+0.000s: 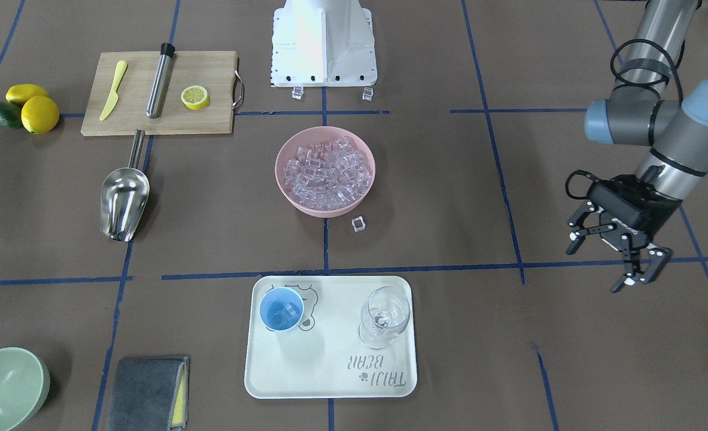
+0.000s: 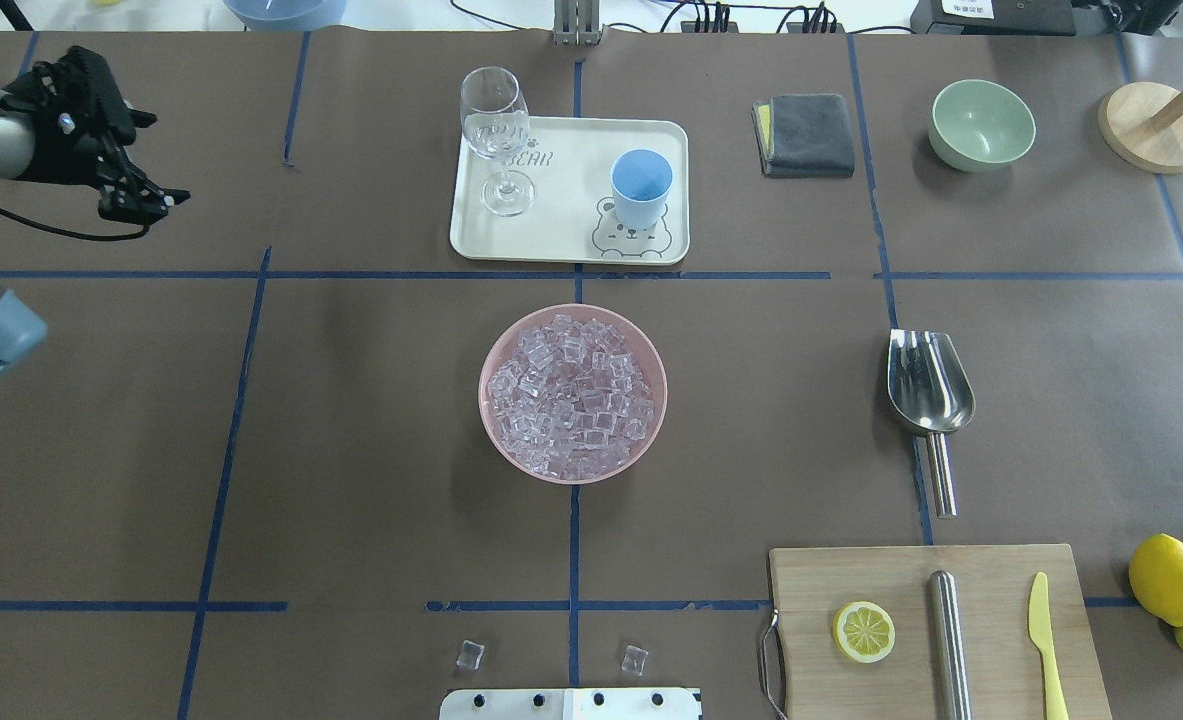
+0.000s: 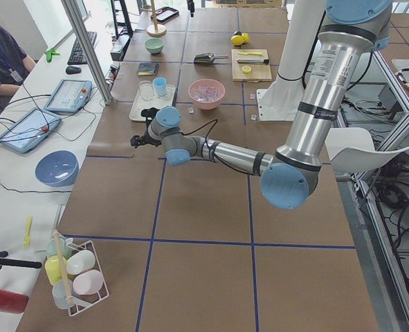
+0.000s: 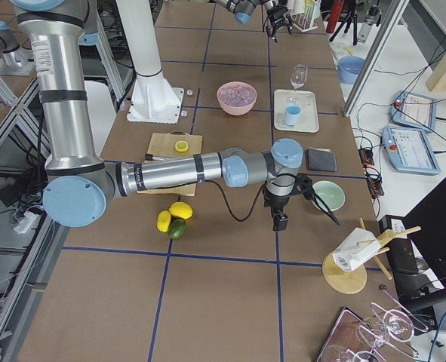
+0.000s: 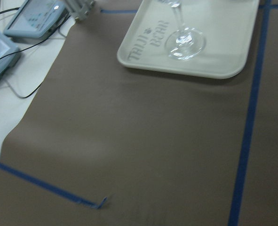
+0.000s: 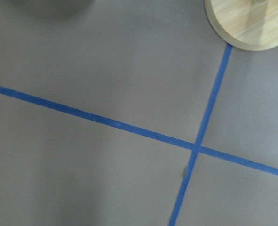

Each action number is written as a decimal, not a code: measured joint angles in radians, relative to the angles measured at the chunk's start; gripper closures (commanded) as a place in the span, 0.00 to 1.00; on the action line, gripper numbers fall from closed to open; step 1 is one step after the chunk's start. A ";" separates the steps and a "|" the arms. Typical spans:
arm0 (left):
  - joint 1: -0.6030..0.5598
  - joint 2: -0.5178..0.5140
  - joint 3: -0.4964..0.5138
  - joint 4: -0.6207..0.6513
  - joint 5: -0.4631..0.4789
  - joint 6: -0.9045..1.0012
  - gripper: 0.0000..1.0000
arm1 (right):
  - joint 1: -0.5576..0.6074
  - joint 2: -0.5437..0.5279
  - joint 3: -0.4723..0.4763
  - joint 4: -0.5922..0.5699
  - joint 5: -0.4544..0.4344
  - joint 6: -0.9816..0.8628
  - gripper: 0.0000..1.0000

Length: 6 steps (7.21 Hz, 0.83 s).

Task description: Put ice in cup with scoop

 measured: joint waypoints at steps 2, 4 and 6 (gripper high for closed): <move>-0.123 0.049 -0.002 0.187 -0.027 0.002 0.00 | 0.087 -0.012 -0.063 -0.002 0.022 -0.079 0.00; -0.288 0.079 0.001 0.411 -0.141 0.000 0.00 | 0.121 -0.035 -0.074 -0.004 0.025 -0.087 0.00; -0.379 0.112 0.001 0.635 -0.199 -0.003 0.00 | 0.126 -0.044 -0.075 -0.003 0.027 -0.085 0.00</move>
